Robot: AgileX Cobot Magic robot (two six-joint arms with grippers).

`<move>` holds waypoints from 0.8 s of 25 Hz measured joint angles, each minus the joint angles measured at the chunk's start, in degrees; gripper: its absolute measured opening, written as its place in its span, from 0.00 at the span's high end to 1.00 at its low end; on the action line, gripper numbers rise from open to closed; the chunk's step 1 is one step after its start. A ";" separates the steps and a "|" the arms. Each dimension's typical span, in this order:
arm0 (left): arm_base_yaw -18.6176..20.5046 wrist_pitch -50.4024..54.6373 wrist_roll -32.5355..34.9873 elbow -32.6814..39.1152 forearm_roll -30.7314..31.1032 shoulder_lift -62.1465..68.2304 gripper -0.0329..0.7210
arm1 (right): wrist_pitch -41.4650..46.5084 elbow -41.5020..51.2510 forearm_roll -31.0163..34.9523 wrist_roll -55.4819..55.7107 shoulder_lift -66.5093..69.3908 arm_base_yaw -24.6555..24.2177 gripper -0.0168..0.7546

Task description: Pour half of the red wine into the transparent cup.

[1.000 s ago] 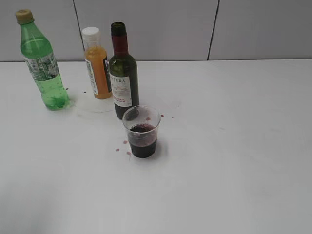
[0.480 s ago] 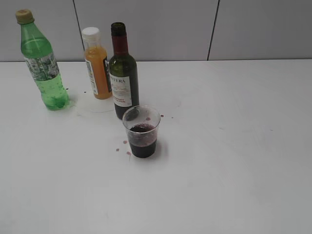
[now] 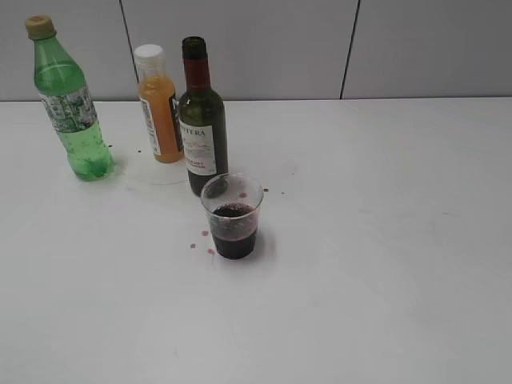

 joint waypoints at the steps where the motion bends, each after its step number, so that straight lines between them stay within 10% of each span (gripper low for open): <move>1: 0.00 -0.11 -0.48 0.05 0.50 -2.43 0.17 | 0.00 0.00 0.00 0.00 0.00 0.00 0.24; 20: 0.00 -1.07 7.44 0.29 -4.64 -10.67 0.17 | 0.00 0.00 0.00 -0.04 0.00 0.00 0.24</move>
